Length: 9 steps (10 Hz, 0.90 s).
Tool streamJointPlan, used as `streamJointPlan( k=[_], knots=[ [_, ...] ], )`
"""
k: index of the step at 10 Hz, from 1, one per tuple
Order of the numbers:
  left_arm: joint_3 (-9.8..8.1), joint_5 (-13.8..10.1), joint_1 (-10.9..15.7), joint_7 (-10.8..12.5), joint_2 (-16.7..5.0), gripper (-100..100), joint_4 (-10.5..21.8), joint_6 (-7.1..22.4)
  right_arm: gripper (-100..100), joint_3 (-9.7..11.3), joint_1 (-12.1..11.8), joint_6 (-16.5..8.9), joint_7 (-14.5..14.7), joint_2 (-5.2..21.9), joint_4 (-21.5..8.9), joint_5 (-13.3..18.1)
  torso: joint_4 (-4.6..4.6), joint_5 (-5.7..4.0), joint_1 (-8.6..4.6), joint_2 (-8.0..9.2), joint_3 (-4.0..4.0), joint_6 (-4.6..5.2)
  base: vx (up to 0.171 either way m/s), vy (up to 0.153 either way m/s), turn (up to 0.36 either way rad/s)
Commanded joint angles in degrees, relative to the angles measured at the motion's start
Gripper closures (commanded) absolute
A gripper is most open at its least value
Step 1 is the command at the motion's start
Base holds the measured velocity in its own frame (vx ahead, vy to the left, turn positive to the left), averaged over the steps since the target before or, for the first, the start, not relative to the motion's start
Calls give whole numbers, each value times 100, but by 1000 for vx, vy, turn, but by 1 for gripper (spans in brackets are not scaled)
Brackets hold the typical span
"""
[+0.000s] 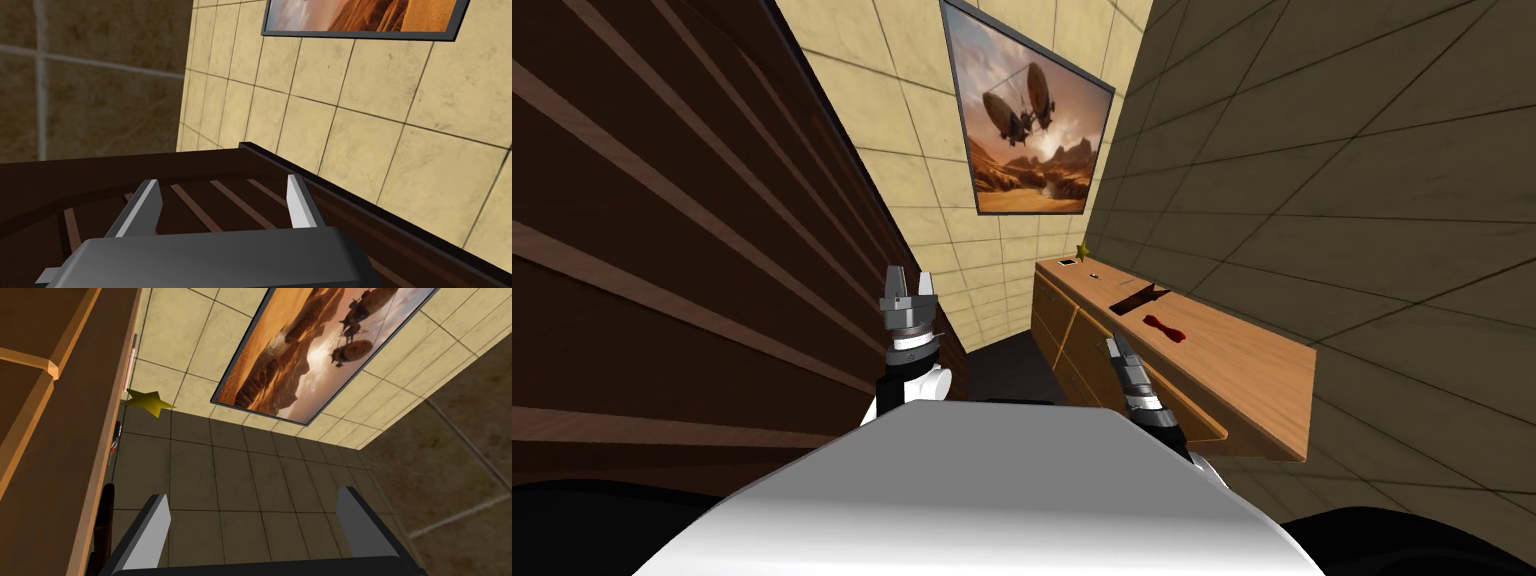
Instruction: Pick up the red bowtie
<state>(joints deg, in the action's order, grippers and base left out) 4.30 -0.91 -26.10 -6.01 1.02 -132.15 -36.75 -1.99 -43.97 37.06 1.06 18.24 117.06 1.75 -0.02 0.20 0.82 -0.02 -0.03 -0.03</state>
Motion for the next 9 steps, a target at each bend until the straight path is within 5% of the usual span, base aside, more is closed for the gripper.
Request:
streamJointPlan(
  k=[1,9],
  knots=[
    [0,0,0,0,0,0,0,0,-100,49,-257,-49,-42,133,-83,34,0,0,0,0,0,0,18,190,-37],
    [-1,0,-1,0,-1,0,0,0,-100,170,-1314,101,-334,1045,-1184,164,1,-6,-33,-2,0,2,39,141,3]
  ],
)
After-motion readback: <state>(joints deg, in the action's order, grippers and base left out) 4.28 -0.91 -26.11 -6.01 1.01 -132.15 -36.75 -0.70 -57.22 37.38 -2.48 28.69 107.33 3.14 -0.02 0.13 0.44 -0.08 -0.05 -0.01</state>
